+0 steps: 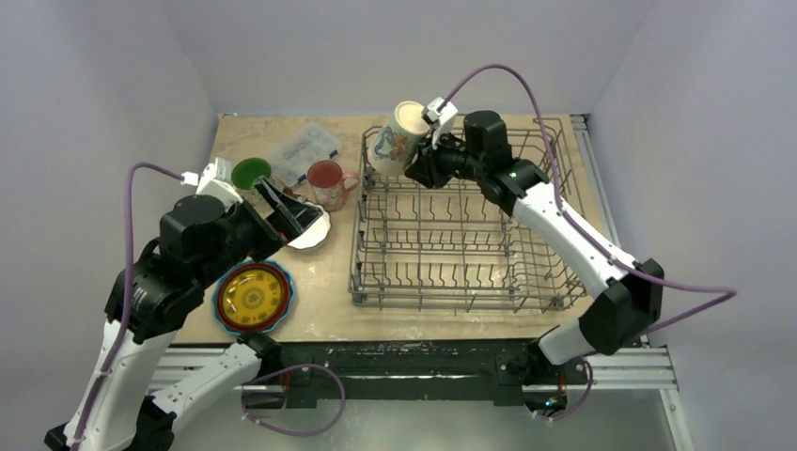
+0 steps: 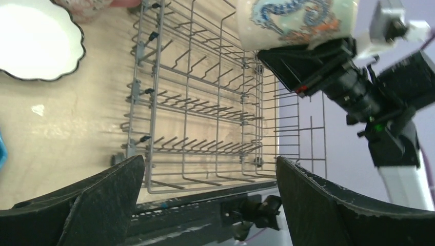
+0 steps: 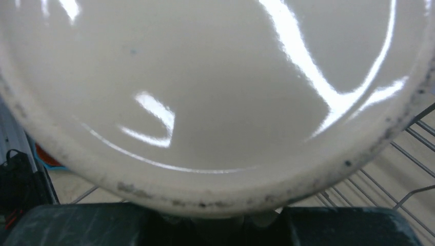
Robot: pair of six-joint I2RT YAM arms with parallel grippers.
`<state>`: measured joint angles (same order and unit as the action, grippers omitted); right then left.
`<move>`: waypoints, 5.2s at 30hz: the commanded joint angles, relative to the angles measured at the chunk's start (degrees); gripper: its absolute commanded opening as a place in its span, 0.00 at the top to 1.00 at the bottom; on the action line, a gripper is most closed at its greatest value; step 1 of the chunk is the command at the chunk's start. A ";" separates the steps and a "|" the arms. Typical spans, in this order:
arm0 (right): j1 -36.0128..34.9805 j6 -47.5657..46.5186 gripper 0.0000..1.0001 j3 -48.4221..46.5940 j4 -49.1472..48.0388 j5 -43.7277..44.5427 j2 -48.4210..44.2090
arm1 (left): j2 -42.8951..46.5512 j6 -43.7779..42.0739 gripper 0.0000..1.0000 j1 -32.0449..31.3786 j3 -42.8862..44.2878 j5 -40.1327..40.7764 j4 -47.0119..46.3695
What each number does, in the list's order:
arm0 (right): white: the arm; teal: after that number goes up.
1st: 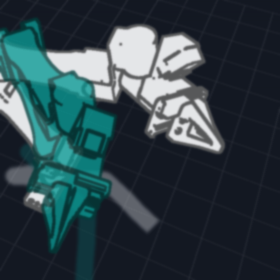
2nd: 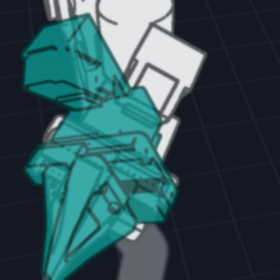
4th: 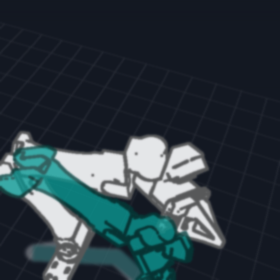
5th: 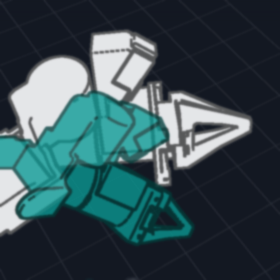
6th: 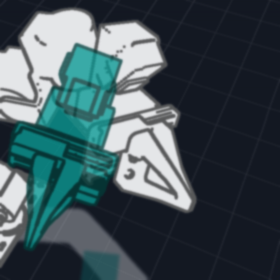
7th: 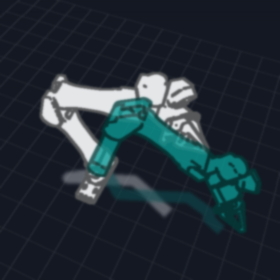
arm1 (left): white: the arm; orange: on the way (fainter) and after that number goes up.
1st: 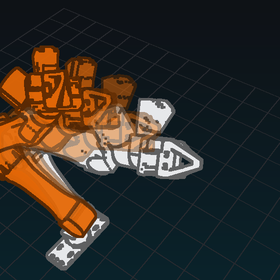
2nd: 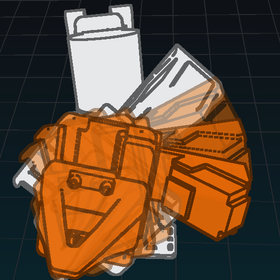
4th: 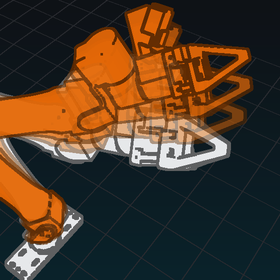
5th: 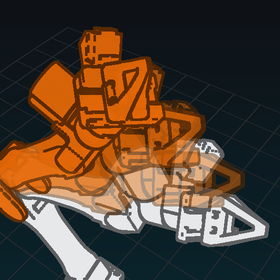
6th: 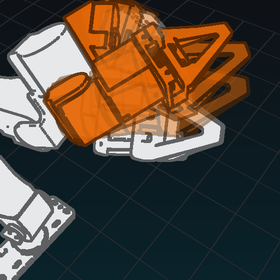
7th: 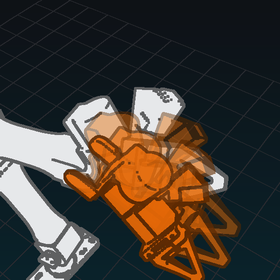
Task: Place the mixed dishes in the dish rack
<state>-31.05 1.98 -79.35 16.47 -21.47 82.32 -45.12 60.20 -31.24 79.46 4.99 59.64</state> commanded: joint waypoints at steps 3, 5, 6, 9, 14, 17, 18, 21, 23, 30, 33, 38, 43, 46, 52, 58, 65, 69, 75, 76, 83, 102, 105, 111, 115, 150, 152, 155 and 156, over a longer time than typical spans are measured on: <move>0.68 -11.62 1.00 -14.04 -1.76 1.76 9.00 | 4.04 -15.75 0.00 0.31 -1.39 -2.04 -3.34; 0.94 -13.68 1.00 -16.83 -0.72 2.25 12.40 | 3.70 -18.58 0.00 0.31 -1.23 -5.89 -3.01; 1.03 -14.87 1.00 -18.06 -0.50 2.59 13.77 | 3.20 -19.76 0.00 0.34 -1.04 -7.98 -2.34; 1.09 -19.13 1.00 -20.56 0.52 3.02 17.44 | 1.24 -23.00 0.00 0.35 0.22 -12.63 -0.90; 1.68 -26.14 1.00 -26.25 6.49 5.27 23.16 | -2.69 -30.53 0.00 0.42 6.11 -8.82 4.02; 2.42 -28.31 1.00 -26.56 6.84 5.62 24.95 | -3.39 -34.14 0.00 0.44 4.78 -10.01 3.78; 2.63 -28.80 1.00 -26.60 6.49 6.01 25.44 | -3.46 -34.79 0.00 0.43 4.93 -9.38 4.06; 3.41 -30.29 1.00 -27.46 6.42 6.09 27.42 | -5.02 -34.75 0.00 0.44 6.82 -3.71 7.35; 3.59 -32.57 1.00 -29.09 8.14 6.56 29.53 | -6.32 -34.32 0.00 0.48 7.78 -1.24 9.06; 4.07 -34.29 1.00 -33.18 8.12 7.05 33.64 | -7.65 -36.36 0.00 0.53 9.02 -3.74 9.59; 4.14 -34.06 1.00 -34.32 7.92 6.79 35.20 | -7.09 -36.85 0.00 0.63 8.85 -3.33 9.23; 4.11 -35.06 1.00 -36.20 8.38 4.86 39.00 | -8.02 -38.15 0.00 0.70 10.32 -2.97 10.83; 4.03 -34.77 1.00 -37.79 8.16 3.30 42.01 | -8.52 -39.23 0.00 0.66 11.51 -2.17 12.12; 4.13 -34.63 1.00 -37.37 7.62 3.26 42.84 | -8.28 -39.37 0.00 0.73 11.81 -1.19 12.77; 4.05 -33.92 0.95 -35.65 6.10 0.69 44.26 | -8.04 -39.38 0.00 0.69 11.86 -0.63 12.79; 4.01 -32.54 0.80 -33.65 4.02 0.61 44.20 | -7.81 -38.91 0.00 0.66 11.43 -0.52 12.88; 4.00 -27.15 0.51 -29.75 -0.24 2.60 41.68 | -8.09 -37.74 0.00 0.71 12.03 -0.19 13.13; 3.40 -25.61 0.41 -27.67 -0.81 5.91 39.39 | -6.97 -35.84 0.00 0.73 10.62 0.85 13.32; 3.26 -21.36 0.28 -25.45 1.38 10.80 35.07 | -5.51 -33.23 0.00 0.67 9.39 2.14 13.03; 3.22 -20.47 0.27 -24.70 1.67 11.43 33.62 | -5.61 -32.85 0.00 0.67 9.38 2.51 12.97; 3.15 -12.02 0.02 -18.79 3.36 13.85 23.85 | -6.03 -28.55 0.00 0.68 7.10 4.70 11.49; 3.19 18.54 0.01 1.09 23.44 25.53 -13.59 | -15.12 -12.77 0.00 2.15 -3.24 2.21 0.18; 3.18 20.90 0.01 4.72 22.35 25.98 -20.17 | -17.40 -10.75 0.00 4.18 -1.77 -0.81 -1.67; 3.21 22.10 0.01 7.77 18.54 21.83 -28.24 | -23.35 -10.22 0.00 11.05 0.08 -5.34 -4.30; 3.22 21.92 0.01 5.92 20.68 20.36 -28.17 | -28.92 -10.99 0.00 16.78 0.43 -6.50 -5.61; 3.27 14.73 0.01 1.14 30.44 27.10 -24.41 | -70.65 -26.48 0.37 22.18 26.25 2.65 -7.62; 3.24 15.08 0.01 1.08 30.85 27.55 -24.49 | -71.60 -26.91 0.41 22.19 26.41 2.67 -7.48; 3.19 15.45 0.01 1.17 31.30 28.04 -24.88 | -72.30 -27.46 0.51 22.19 26.01 2.37 -7.45; 3.25 15.57 0.01 1.33 31.36 28.18 -25.06 | -72.36 -27.52 0.54 22.19 25.84 2.57 -7.44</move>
<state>-27.90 16.93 -75.94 47.05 4.84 57.87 -116.92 34.54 -9.52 103.77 6.50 52.40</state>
